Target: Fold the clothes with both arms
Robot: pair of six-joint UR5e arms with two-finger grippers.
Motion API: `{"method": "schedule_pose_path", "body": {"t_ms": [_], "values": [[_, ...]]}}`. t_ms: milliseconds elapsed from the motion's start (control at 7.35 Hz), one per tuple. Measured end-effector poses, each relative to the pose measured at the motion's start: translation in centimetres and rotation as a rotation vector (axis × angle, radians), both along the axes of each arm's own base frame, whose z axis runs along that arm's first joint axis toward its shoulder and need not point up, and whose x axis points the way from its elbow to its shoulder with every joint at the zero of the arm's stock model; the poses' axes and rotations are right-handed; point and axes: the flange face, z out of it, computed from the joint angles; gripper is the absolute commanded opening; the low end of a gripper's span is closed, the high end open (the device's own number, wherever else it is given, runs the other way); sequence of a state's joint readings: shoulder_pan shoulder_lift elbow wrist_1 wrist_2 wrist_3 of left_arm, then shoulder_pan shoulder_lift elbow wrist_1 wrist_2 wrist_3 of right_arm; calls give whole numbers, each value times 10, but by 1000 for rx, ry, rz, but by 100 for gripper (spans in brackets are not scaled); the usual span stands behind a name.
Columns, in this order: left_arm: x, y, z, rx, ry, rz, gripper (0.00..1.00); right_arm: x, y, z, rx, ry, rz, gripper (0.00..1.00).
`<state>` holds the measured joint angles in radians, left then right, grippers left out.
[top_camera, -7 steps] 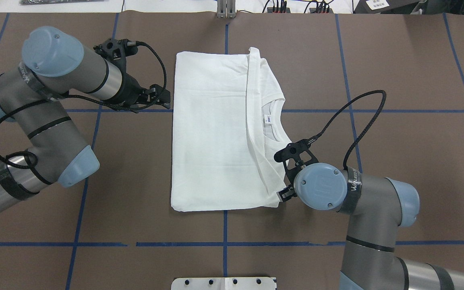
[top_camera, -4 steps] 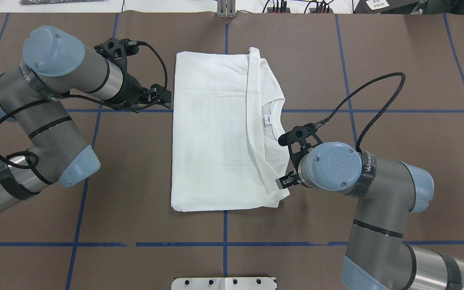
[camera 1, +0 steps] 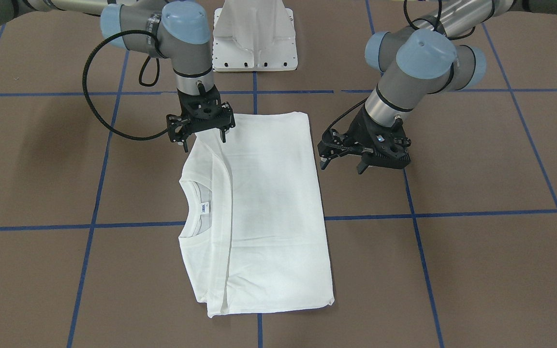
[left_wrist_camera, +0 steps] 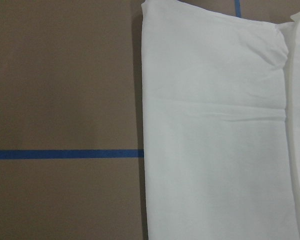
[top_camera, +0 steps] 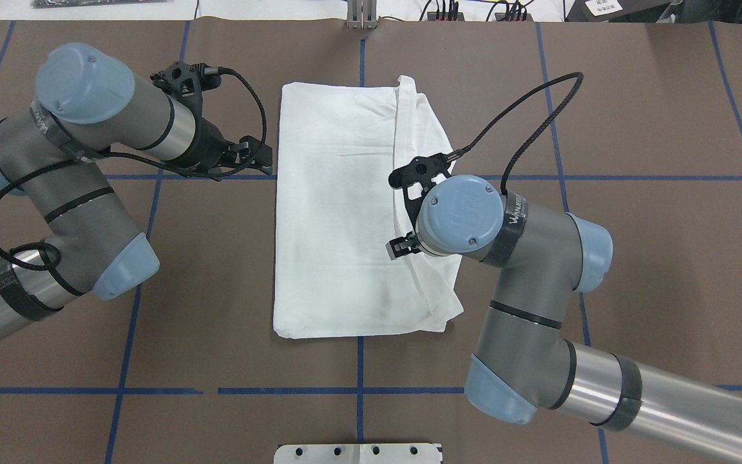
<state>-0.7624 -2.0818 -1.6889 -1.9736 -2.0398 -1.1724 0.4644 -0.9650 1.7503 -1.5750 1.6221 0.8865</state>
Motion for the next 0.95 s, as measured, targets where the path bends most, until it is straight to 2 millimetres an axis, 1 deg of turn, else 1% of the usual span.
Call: {"method": "schedule_pose_path", "body": {"t_ms": [136,272,408,544,680,952], "values": [[0,0,0,1,-1,-1,100,-17,-13,5,10,-14,5,100],[0,0,1,1,-2,-1,100,-33,-23,10,13,-17,9,90],[1,-1,2,1,-4,-2,100,-43,-30,12,11,-14,12,69],[2,-3,4,1,-4,-3,100,-47,-35,14,8,-11,17,54],[4,-5,8,7,2,-3,100,-47,-40,15,6,-8,23,43],[8,-8,14,18,14,-3,100,-47,-46,17,7,-17,34,41]]}}
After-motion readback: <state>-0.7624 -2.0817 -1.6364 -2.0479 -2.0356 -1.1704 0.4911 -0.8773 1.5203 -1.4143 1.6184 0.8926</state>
